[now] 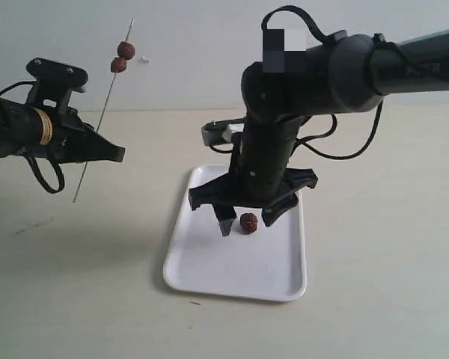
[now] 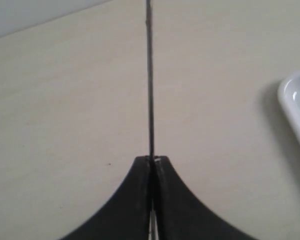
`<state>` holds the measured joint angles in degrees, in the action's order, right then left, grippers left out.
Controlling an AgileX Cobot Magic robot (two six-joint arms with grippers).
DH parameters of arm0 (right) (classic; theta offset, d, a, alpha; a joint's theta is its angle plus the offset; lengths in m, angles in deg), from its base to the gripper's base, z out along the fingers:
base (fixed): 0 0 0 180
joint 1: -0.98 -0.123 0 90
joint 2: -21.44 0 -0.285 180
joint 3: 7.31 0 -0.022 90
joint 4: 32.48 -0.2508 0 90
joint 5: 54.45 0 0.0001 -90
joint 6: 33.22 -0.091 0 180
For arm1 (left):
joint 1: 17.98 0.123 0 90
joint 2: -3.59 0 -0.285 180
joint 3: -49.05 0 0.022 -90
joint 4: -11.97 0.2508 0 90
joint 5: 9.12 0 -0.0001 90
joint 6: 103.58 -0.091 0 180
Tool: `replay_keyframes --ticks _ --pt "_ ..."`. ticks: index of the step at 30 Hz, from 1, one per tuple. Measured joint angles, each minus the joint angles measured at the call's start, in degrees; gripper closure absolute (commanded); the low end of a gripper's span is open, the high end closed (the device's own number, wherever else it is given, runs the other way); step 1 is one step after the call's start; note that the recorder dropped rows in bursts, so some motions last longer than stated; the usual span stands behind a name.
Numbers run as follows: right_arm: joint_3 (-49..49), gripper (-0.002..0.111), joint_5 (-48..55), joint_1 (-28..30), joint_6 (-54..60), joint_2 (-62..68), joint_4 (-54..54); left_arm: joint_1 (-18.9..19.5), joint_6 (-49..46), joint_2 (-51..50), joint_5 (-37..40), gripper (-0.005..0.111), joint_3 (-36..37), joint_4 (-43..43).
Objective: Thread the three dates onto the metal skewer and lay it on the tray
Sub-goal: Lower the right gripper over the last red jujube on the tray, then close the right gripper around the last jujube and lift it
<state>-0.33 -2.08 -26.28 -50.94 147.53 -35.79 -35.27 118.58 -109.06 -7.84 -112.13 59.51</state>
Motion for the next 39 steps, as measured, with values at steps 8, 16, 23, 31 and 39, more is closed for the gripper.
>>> replay_keyframes --ticks 8,16,23,31,39 --pt "9.9 0.046 6.4 0.1 -2.8 3.3 0.0 0.0 0.2 0.0 0.0 0.107 0.0 -0.2" --pt "15.5 0.046 16.5 3.2 -5.6 8.0 0.0 0.0 0.2 0.0 0.0 0.107 0.0 -1.1" --pt "18.6 0.046 16.9 3.5 -6.3 11.0 -1.3 0.0 0.2 0.0 0.0 0.107 0.0 -1.5" --pt "22.7 0.046 17.2 3.5 -7.6 15.5 -3.0 0.0 0.3 0.0 0.0 0.107 0.0 -1.5" --pt "23.0 0.048 17.6 3.5 -8.2 17.0 -3.0 0.0 0.3 0.0 -1.6 0.107 0.0 -1.7"
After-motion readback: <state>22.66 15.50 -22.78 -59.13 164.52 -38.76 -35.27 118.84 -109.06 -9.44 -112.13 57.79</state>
